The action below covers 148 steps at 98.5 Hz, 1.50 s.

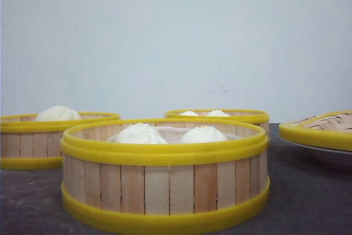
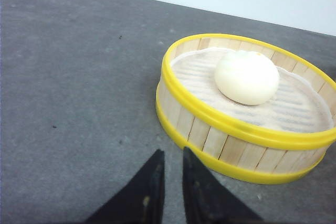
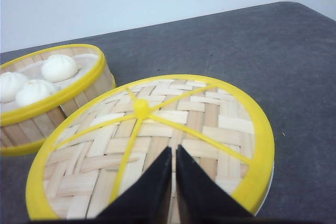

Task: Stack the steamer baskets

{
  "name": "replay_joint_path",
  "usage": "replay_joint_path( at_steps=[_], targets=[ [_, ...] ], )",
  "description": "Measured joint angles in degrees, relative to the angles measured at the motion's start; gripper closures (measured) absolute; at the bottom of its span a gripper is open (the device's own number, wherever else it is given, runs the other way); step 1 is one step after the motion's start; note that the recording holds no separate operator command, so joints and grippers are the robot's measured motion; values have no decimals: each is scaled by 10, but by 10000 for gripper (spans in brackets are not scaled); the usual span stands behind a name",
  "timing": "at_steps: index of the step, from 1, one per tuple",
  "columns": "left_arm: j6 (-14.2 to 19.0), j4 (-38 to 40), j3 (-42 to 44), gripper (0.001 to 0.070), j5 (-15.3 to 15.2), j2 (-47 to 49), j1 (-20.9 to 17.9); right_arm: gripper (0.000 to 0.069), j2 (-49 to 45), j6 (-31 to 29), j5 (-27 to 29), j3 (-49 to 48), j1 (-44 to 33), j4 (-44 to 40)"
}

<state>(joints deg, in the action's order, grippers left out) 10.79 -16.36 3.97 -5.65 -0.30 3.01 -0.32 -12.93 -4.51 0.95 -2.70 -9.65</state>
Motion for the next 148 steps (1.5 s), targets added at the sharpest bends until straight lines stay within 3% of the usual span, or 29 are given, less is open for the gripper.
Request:
replay_joint_path(
  at_steps=[40,75,91,101,117,138,143,148],
  targets=[
    [1,0,0,674,0,0,0,681,0,0,0,0,0,0],
    [89,31,-3,679,0,-5,0,682,-2,-75,2,12,0,25],
    [112,29,75,679,11,-66,0,682,-56,-87,38,102,0,23],
    [105,29,160,679,11,-133,0,682,-123,-75,44,178,0,17],
    [60,4,315,679,16,-263,0,682,-251,-22,35,328,0,-50],
    [5,-45,475,677,50,-391,0,682,-372,49,-5,493,0,-149],
    [2,-47,485,654,56,-406,0,682,-387,58,-16,510,0,-158],
    [-1,-50,486,586,58,-414,1,681,-396,64,-23,514,3,-160]
  ],
)
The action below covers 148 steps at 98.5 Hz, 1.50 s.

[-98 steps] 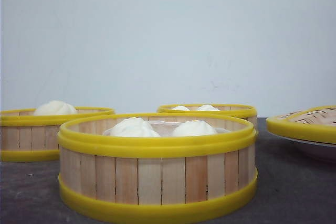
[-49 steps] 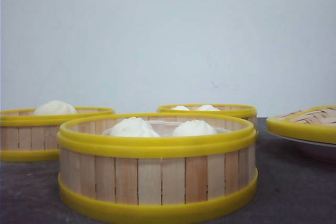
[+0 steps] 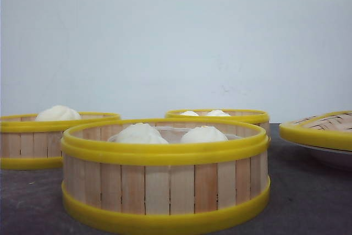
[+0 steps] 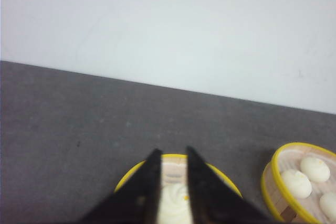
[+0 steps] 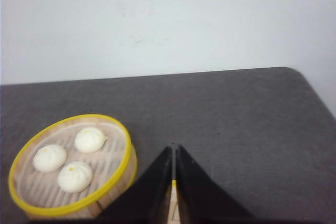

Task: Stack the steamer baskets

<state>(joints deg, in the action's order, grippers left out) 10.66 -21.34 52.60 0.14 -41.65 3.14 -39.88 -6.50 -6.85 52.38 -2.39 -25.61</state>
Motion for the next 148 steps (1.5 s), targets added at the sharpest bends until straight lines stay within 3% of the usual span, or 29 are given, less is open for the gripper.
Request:
replay_joint_path(
  at_steps=[7,15,25,36,74,117,135,148],
  targets=[
    [-5,-10,0,442,1,-5,3,632,-7,6,-10,0,5,-16],
    [-12,-12,0,326,3,-6,9,428,-11,7,-12,-1,14,-21],
    [-21,-12,0,283,14,-5,19,157,-12,3,-29,-1,27,-15],
    [-23,-12,0,273,17,-7,29,52,-30,-7,-57,2,37,-7],
    [-23,-13,0,271,72,-33,71,34,-205,-14,-68,96,94,-4],
    [-21,-9,0,271,88,-35,147,88,-508,-40,-67,254,110,-16],
    [-21,-9,0,271,89,-35,184,193,-595,-55,-67,295,110,-16],
    [-20,-9,0,271,89,-35,207,216,-642,-59,-67,315,110,-18]
  ],
)
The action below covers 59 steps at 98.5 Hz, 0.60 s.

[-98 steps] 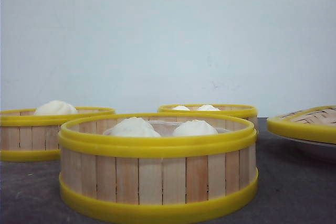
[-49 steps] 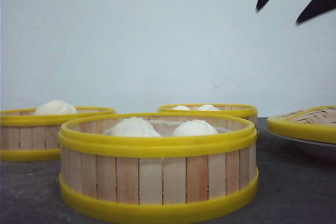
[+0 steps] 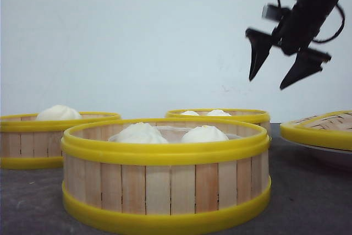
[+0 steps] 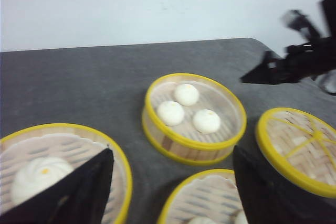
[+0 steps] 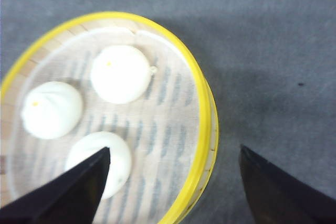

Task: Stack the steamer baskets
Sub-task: 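Lower the right gripper to the rim of the three-bun steamer basket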

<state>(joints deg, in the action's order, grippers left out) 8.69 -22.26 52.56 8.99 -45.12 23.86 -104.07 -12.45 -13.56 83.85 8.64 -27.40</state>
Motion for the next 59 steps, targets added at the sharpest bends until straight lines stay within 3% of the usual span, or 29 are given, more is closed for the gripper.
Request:
replay_joint_path(
  at_steps=[39,59],
  targets=[
    [12,0,0,271,0,0,38,291,-85,-13,16,7,0,23],
    [12,-3,0,271,0,0,42,423,-100,-15,18,7,1,30]
  ],
)
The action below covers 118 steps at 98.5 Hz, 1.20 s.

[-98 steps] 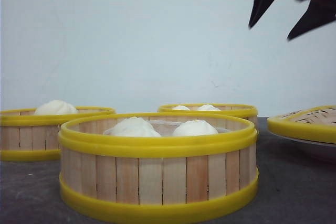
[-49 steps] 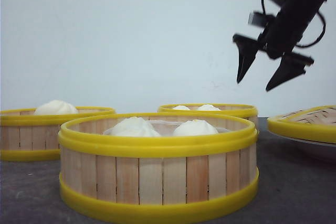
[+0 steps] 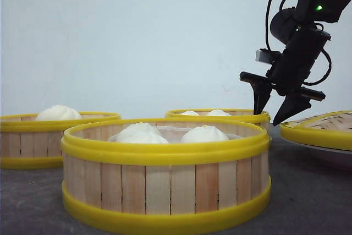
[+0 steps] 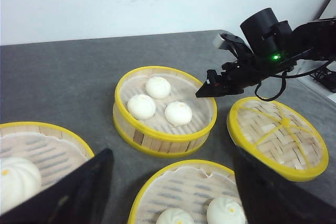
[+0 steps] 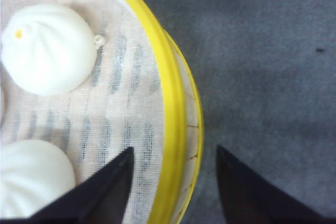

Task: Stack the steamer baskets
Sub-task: 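Lower the right gripper to the rim of the three-bun steamer basket, then lift the basket with the right gripper onto the front basket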

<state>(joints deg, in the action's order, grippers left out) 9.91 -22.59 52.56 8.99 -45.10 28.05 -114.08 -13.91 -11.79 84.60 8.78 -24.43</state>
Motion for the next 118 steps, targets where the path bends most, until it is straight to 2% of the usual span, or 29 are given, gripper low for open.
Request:
replay_joint_path(
  at_steps=[17,36,68,93,105,118],
  targets=[
    [0,-5,0,271,0,0,1,571,-5,-4,3,0,2,4],
    [0,-7,0,271,0,0,1,623,-5,-9,10,2,2,8],
    [0,-20,0,271,0,0,1,637,-9,-14,22,48,3,-39],
    [0,-25,0,271,0,0,1,637,-10,-8,21,189,2,-137],
    [0,-25,0,271,0,0,1,638,-7,19,-3,254,2,-201],
    [0,-25,0,271,0,0,1,638,27,51,-40,268,5,-243]
  ],
)
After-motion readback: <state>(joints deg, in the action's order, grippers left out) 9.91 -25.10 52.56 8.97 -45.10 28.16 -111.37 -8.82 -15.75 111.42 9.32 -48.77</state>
